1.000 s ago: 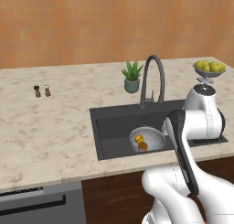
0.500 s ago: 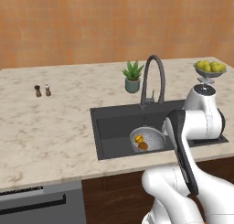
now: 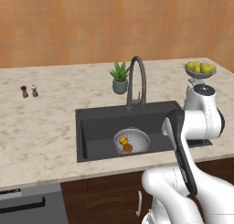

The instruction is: Put the colander in the sink, put the tangerine, orange in the colander, and turn on the sink faucet and pour water over the colander.

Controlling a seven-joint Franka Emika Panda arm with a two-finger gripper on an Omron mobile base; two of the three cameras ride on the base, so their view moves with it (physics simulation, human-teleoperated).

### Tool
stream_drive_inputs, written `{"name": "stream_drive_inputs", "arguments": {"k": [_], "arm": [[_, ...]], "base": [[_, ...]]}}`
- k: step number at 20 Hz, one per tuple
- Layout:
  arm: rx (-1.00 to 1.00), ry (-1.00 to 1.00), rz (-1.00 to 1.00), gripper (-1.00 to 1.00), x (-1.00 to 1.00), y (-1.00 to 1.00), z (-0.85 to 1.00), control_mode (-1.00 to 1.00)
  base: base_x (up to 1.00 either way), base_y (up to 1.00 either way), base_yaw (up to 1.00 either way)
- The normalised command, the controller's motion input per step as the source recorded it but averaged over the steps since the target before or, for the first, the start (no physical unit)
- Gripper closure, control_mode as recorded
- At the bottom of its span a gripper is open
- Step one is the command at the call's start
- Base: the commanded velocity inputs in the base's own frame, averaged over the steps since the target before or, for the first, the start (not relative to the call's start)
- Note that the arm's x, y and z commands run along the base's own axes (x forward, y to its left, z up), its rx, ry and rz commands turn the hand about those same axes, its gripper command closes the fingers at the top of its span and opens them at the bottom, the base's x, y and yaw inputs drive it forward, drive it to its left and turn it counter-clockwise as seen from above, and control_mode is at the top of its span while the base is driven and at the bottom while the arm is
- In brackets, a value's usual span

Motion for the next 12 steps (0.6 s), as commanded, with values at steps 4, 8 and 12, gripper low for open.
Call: {"name": "stream_drive_inputs", "arguments": {"k": [4, 8, 12], "arm": [[0.0, 0.0, 0.0, -1.0, 0.0, 0.0, 0.0, 1.0], [0.0, 0.0, 0.0, -1.0, 0.0, 0.0, 0.0, 1.0], [0.0, 0.0, 0.0, -1.0, 0.0, 0.0, 0.0, 1.0]], "base": [[0.0, -0.54, 0.0], [0.0, -0.54, 0.0], [0.01, -0.19, 0.0]]}}
